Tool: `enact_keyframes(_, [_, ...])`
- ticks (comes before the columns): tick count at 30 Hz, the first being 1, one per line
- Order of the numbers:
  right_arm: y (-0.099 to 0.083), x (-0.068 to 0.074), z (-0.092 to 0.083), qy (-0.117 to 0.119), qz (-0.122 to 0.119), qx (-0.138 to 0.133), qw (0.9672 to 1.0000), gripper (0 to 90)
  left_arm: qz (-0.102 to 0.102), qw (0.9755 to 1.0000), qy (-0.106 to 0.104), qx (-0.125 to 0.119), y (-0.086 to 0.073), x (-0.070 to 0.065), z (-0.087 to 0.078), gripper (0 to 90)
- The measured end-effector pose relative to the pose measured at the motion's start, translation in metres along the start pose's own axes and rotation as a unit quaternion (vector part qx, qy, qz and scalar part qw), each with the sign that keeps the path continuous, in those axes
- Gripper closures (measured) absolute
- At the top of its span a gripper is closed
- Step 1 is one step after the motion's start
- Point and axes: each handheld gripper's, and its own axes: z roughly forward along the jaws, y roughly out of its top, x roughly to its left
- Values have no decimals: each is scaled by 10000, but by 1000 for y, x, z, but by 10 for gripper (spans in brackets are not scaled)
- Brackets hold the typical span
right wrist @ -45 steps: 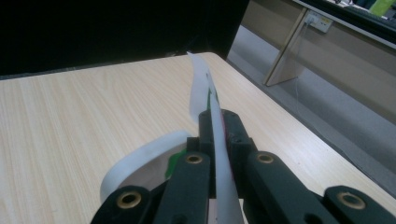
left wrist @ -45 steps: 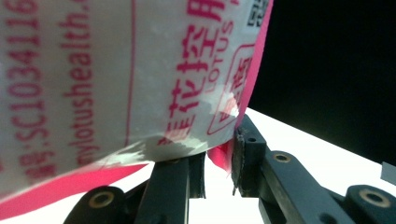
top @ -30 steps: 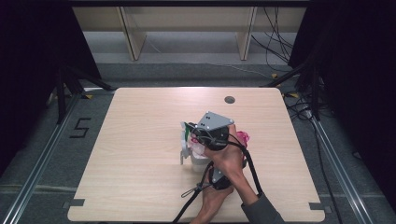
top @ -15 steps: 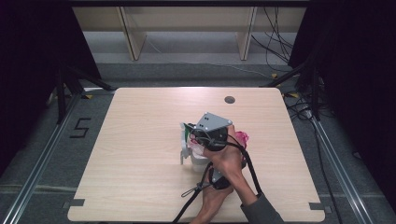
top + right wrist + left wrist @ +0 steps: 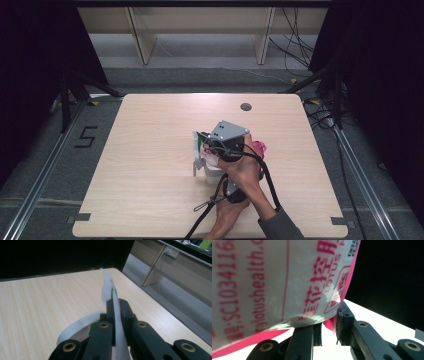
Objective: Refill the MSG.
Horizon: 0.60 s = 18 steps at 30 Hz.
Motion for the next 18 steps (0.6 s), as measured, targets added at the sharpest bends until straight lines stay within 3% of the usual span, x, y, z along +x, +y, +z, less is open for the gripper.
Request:
enact_keyframes(2, [0,1,0,11,19,3,10000,894,57,10000,7,48,0,1,-1,769])
enact_keyframes(9, [0,-1,-2,6,41,-7,10000,894,-29,10000,-12,-28,0,-1,0,769])
enact_keyframes(12, [1,1,-1,12,-20,10,10000,894,76,10000,-24,32,2,0,-2,769])
enact_keyframes(13, [1,2,-1,-3,-67,31,10000,894,-56,9999,22,-96,1,-2,0,768])
enact_keyframes(16, [0,3,0,-27,-97,47,9999,894,-2,9999,-96,-32,0,1,1,770])
enact_keyframes(18, [2,4,-2,-1,-82,53,10000,894,-34,9999,0,-143,1,-2,0,769])
